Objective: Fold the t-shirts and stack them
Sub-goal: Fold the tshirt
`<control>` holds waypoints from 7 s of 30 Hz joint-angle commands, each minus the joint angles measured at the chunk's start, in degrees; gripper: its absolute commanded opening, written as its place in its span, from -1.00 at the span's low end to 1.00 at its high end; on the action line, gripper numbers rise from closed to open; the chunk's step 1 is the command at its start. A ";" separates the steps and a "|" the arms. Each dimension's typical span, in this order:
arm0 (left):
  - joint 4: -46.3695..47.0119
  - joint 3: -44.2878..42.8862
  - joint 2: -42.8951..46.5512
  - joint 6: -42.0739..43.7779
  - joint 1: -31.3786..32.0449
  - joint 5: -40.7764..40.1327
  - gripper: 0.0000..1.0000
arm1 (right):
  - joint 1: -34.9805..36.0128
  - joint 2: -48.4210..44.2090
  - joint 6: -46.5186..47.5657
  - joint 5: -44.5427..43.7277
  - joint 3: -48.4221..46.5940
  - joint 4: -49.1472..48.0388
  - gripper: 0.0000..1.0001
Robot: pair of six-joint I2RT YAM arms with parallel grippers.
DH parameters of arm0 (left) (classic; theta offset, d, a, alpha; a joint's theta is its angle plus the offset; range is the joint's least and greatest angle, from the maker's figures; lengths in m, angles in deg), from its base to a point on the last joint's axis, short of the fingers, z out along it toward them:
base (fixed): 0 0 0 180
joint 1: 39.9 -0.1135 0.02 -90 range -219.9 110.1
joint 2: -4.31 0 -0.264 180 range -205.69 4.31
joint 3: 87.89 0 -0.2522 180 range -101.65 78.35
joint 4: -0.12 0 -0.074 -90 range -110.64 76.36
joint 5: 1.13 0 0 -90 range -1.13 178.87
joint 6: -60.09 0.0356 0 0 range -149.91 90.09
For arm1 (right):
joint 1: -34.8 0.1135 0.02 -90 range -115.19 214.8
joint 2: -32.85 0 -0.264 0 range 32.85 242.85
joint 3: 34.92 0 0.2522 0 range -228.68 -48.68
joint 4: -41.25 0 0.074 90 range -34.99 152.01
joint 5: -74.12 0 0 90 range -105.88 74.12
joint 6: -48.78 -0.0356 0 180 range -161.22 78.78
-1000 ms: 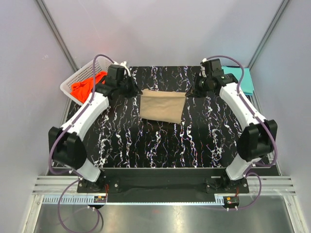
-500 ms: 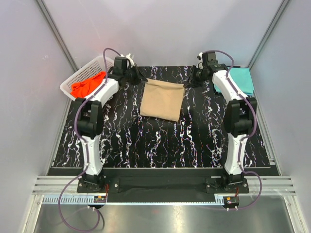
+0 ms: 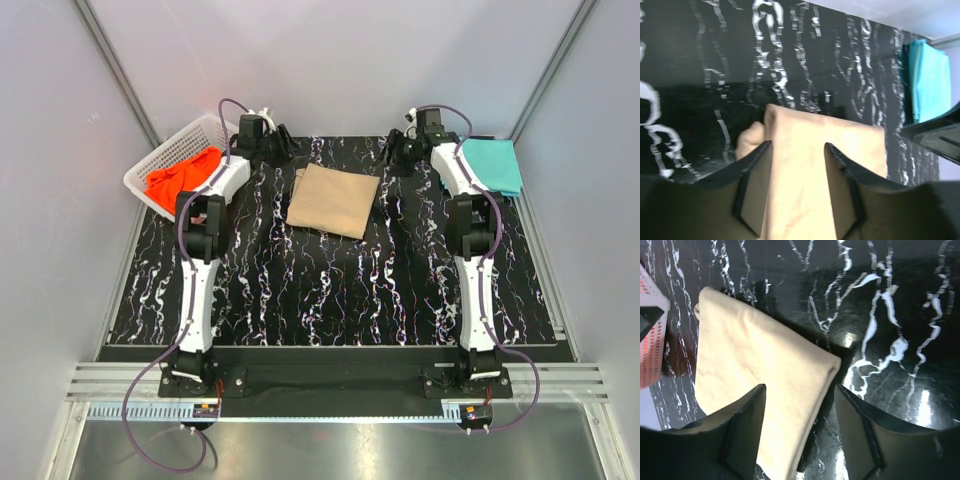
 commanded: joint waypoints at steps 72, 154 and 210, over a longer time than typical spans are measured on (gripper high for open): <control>-10.22 89.50 74.71 -3.45 18.08 -0.17 0.17 | 8.16 -70.19 -12.54 7.50 98.94 -16.24 0.11; -4.11 62.75 54.59 6.41 11.67 -10.63 -1.00 | 0.33 -47.53 -5.50 29.72 74.24 -39.23 -1.00; -9.58 57.15 45.92 5.60 2.00 -17.34 -1.00 | 3.94 -23.03 -12.27 29.37 48.93 -37.22 -0.79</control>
